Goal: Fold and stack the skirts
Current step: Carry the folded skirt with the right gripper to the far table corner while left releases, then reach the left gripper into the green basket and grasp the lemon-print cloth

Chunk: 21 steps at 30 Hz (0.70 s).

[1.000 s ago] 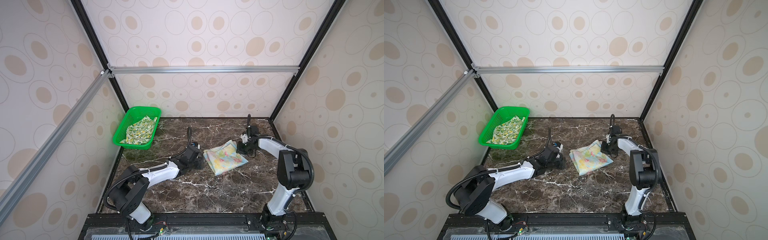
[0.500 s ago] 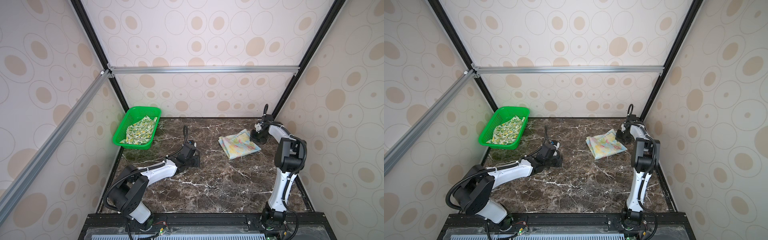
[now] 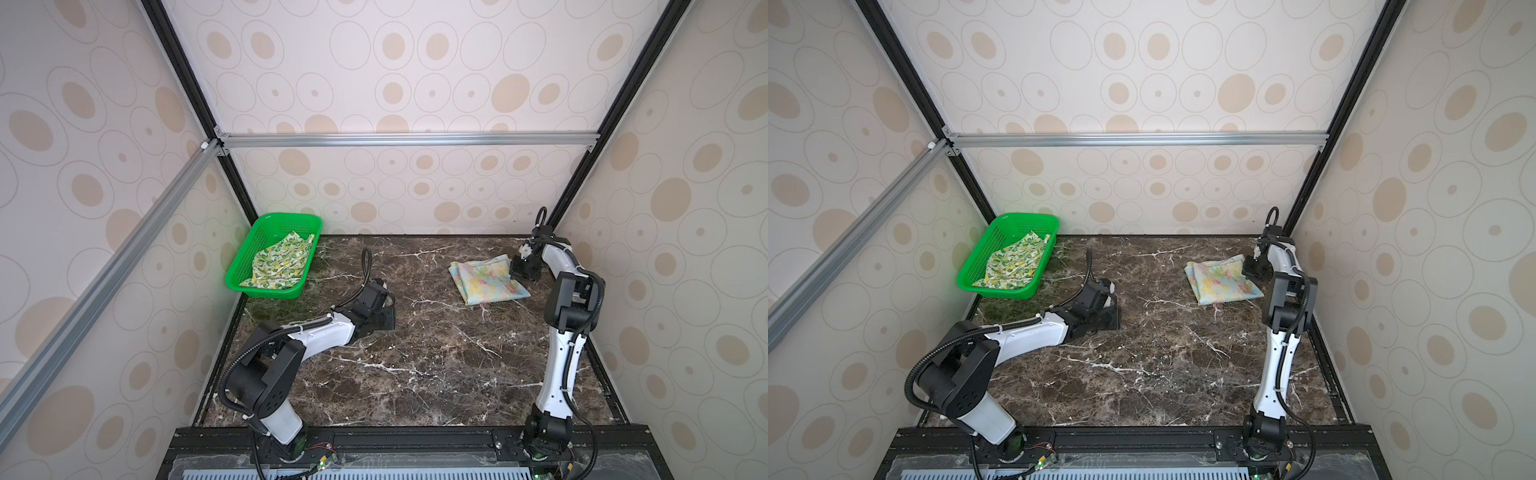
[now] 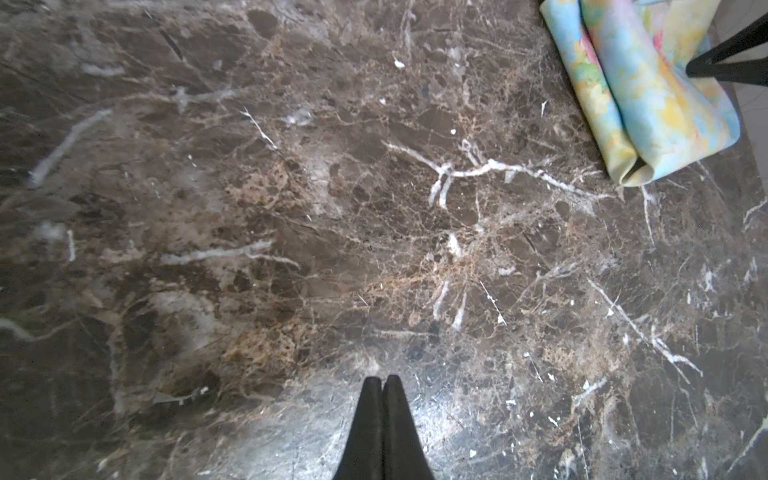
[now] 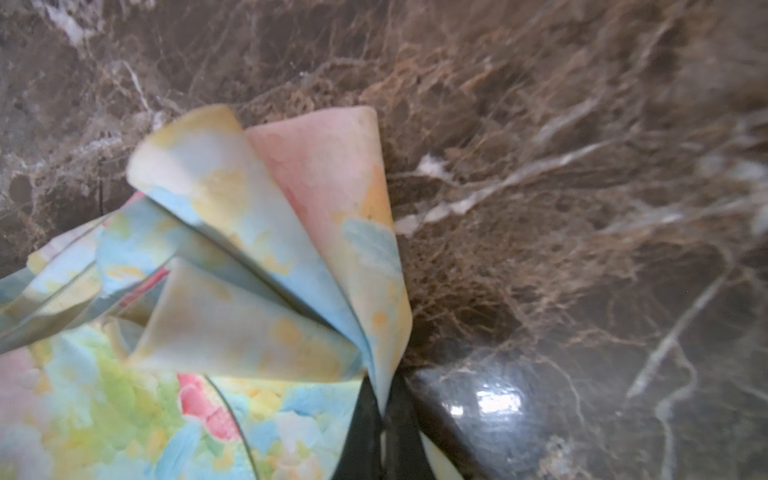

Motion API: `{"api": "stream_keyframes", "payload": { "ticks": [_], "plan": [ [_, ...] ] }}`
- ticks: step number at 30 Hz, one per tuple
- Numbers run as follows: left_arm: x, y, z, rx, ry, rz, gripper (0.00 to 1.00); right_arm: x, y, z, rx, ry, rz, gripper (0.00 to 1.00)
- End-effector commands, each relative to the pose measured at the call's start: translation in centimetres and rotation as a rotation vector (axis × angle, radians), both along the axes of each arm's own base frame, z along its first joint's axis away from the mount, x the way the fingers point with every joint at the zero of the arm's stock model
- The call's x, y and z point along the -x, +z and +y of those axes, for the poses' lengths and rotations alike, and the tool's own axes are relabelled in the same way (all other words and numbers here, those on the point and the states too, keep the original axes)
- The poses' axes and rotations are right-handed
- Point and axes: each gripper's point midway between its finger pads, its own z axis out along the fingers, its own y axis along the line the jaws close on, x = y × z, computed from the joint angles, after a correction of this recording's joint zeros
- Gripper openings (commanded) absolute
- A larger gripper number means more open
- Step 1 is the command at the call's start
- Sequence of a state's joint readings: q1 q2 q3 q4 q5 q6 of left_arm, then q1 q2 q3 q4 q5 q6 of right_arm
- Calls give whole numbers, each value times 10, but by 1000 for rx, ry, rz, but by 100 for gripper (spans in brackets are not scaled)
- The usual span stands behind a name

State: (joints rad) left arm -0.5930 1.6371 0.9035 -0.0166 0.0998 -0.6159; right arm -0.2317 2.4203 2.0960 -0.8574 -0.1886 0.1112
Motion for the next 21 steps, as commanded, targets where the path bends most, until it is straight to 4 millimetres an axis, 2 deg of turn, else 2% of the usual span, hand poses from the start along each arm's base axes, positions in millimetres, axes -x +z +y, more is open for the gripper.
{"api": "stream_keyframes", "payload": {
  "ticks": [1,2,4,5,7,10,13,15,18,21],
  "plan": [
    [-18,19,5,7,19,-34,0,6,1,-18,1,-48,16,0],
    [-22,22,10,-1,30,-40,0,6,2,-18,-8,-50,10,4],
    [-31,30,21,-29,47,-60,0,6,9,-18,-3,-52,-9,35],
    [-37,36,31,-52,71,-74,0,5,15,-18,-3,-54,-29,45],
    [-54,53,57,-98,132,-107,4,6,30,-14,-15,-54,-68,54],
    [-83,86,114,-194,262,-163,51,13,56,-7,-43,-79,-131,60],
    [-112,114,187,-270,410,-184,71,23,80,5,-90,-103,-208,62],
    [-127,127,230,-310,482,-181,73,32,91,11,-114,-126,-239,63],
    [-141,130,286,-386,556,-132,78,44,97,29,-140,-122,-264,63],
    [-149,113,320,-438,558,-50,80,50,99,56,-134,-68,-256,64]
  ]
}}
